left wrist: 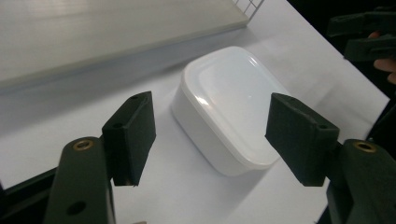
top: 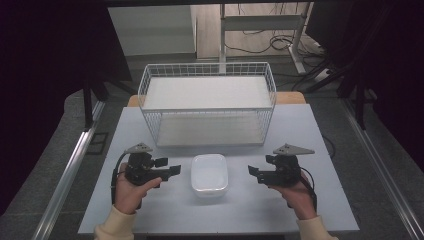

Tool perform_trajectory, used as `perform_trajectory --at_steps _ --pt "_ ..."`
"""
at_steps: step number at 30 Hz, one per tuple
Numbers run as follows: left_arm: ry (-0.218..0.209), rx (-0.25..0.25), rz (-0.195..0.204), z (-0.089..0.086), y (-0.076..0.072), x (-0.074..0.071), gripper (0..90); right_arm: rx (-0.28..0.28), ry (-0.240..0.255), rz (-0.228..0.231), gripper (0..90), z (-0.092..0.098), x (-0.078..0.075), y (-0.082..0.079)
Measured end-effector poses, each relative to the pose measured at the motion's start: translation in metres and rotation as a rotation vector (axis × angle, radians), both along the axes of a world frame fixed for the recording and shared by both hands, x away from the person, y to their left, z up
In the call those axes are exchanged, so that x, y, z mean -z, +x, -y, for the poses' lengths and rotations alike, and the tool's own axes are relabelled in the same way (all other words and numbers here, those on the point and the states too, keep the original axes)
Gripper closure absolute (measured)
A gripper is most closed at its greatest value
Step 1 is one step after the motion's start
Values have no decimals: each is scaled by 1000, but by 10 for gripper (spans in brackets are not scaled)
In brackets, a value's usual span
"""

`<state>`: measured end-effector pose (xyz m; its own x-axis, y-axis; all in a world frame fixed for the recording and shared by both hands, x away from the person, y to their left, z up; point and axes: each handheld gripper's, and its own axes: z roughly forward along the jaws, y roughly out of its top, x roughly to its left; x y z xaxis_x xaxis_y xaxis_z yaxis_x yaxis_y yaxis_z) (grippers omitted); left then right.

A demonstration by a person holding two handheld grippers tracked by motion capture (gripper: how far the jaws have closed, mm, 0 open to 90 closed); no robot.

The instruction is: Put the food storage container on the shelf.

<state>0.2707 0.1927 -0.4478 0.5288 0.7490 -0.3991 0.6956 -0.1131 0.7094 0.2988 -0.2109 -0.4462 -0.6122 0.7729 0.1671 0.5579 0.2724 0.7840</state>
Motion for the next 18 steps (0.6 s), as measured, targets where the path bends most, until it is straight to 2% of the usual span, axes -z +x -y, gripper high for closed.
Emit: perform_trajectory --at_steps 2,5,11,16,18 --pt "-5 -2 -21 0 2 3 326 -2 -2 -8 212 -3 1 0" --pt "-16 -1 -39 1 5 7 325 -20 20 -20 230 -8 2 1" --pt "-65 14 -70 7 9 14 325 -50 46 -40 254 -20 6 1" --pt "-84 15 -94 12 12 17 329 -68 70 -72 272 -27 9 2" --pt "-101 19 -109 15 14 20 330 -78 82 -98 281 -33 13 3"
